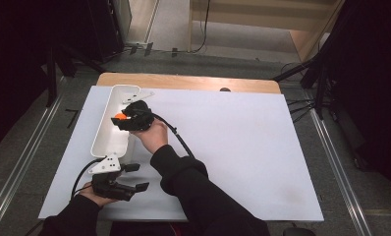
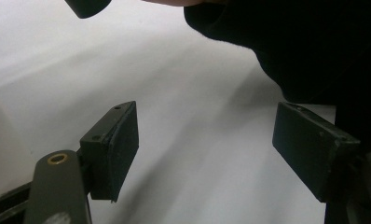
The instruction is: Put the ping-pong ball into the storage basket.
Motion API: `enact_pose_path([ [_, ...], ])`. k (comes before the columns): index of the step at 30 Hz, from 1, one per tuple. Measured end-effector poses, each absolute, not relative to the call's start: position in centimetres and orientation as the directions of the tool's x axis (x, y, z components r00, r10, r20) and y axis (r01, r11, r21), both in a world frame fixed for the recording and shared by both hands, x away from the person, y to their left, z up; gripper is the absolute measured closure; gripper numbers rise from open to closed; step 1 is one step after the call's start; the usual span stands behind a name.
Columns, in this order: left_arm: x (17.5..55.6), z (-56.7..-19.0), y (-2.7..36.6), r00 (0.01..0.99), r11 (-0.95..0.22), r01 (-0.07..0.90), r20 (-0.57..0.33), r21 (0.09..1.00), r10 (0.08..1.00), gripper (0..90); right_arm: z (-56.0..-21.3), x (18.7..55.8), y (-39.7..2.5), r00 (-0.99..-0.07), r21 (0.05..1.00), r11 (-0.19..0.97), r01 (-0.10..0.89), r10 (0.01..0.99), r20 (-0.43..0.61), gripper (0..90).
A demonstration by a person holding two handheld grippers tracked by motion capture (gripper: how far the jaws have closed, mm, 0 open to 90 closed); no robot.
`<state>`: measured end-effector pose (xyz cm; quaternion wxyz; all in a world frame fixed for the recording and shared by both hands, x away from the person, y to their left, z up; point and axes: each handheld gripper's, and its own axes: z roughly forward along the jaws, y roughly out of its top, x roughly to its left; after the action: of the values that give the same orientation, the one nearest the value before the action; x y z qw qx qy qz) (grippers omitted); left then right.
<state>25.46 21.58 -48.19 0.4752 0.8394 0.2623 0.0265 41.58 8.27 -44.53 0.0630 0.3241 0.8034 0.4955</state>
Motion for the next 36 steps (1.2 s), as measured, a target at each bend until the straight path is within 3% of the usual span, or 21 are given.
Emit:
enact_pose_path([
  [9, 25.5, -48.2, 21.6, 0.861, -0.411, 0.415, -0.205, 0.812, 0.465, 23.1, -44.0, 41.7, 7.8, -0.794, 0.858, 0.279, 0.431, 0.569, 0.214, 33.4],
  [21, 25.5, -48.2, 21.6, 0.861, -0.417, 0.414, -0.200, 0.809, 0.467, 23.1, -42.8, 41.6, 6.2, -0.809, 0.855, 0.293, 0.428, 0.546, 0.218, 28.1],
  [36, 25.5, -48.2, 21.5, 0.864, -0.421, 0.413, -0.200, 0.808, 0.462, 23.1, -42.2, 41.3, 3.5, -0.797, 0.851, 0.283, 0.443, 0.558, 0.229, 27.9],
])
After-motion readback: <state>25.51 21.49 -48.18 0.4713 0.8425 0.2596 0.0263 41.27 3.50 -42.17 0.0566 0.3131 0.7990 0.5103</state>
